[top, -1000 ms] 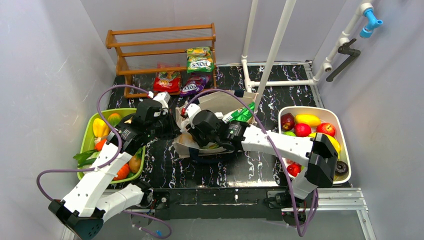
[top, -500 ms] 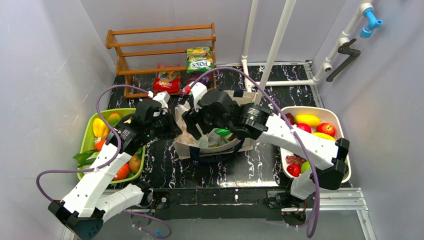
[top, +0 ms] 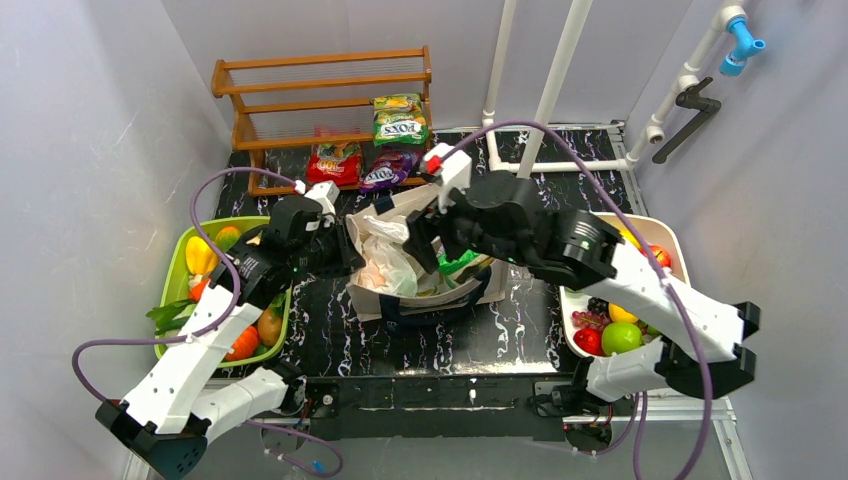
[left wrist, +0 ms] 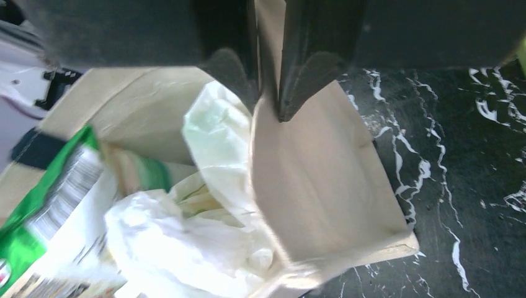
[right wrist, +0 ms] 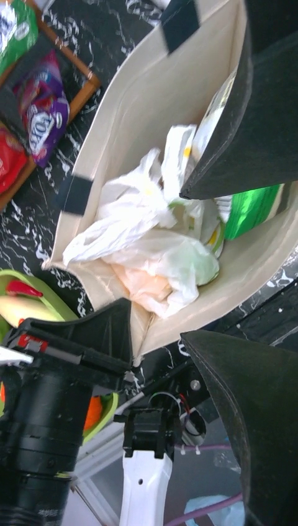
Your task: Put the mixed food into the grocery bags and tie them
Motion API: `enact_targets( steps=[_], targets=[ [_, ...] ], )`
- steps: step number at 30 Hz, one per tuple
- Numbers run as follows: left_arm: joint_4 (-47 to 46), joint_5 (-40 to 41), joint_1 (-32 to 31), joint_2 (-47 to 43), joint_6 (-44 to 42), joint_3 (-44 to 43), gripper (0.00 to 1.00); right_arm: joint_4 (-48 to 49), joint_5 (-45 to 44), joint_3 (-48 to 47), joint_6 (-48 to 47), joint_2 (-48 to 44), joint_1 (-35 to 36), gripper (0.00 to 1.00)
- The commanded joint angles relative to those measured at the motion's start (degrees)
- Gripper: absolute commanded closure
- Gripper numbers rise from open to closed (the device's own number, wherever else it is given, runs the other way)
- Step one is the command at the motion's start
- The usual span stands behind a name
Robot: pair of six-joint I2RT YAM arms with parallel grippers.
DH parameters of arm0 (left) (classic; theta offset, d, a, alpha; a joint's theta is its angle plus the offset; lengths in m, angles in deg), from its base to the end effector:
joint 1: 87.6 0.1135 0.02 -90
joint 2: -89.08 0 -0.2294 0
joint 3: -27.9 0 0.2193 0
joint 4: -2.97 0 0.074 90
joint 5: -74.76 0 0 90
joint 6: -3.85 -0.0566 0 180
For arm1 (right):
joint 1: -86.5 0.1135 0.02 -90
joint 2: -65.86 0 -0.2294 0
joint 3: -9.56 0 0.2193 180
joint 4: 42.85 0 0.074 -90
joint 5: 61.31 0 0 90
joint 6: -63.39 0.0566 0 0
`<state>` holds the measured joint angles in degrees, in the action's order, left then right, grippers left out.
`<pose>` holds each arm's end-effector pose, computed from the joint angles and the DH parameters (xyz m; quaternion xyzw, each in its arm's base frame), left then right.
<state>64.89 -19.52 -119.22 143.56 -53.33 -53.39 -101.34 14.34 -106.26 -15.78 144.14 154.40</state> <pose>0.1589 -0.1028 0.3241 0.0079 0.8870 -0.2736 0.3720 0.1137 0.2427 0.4257 -0.3283 0.7519 0.2771 0.5000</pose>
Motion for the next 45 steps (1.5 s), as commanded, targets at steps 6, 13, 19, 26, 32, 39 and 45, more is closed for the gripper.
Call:
enact_targets(
  steps=[6, 13, 19, 26, 32, 39, 45],
  targets=[
    [1.7, 1.7, 0.2, 0.1, -0.8, -6.7, 0.44, 10.6, -10.3, 14.8, 0.6, -13.8, 0.1, 0.13],
    [5.4, 3.2, 0.2, 2.0, -2.0, -14.2, 0.02, 13.2, -16.0, 20.5, 1.5, -20.0, 0.2, 0.14],
    [9.1, 10.0, 0.2, -1.1, -3.9, -20.8, 0.02, 12.9, -19.5, 23.3, 3.3, -24.9, 0.0, 0.14],
    [9.2, 16.4, 0.2, -6.9, -8.2, -27.2, 0.02, 13.5, -22.6, 25.1, 7.1, -29.5, 0.1, 0.15],
    [8.9, 22.5, 0.2, -14.7, -12.4, -24.7, 0.02, 8.7, -24.8, 22.7, 11.2, -30.4, 0.1, 0.14],
    [12.0, 28.7, 0.2, -25.2, -11.5, -14.7, 0.02, 1.5, -27.7, 22.8, 18.0, -32.2, 0.1, 0.11],
    [12.8, 29.9, 0.2, -34.1, -10.6, -2.7, 0.02, -3.4, -27.5, 30.2, 23.7, -38.1, 0.1, 0.10]
  ],
)
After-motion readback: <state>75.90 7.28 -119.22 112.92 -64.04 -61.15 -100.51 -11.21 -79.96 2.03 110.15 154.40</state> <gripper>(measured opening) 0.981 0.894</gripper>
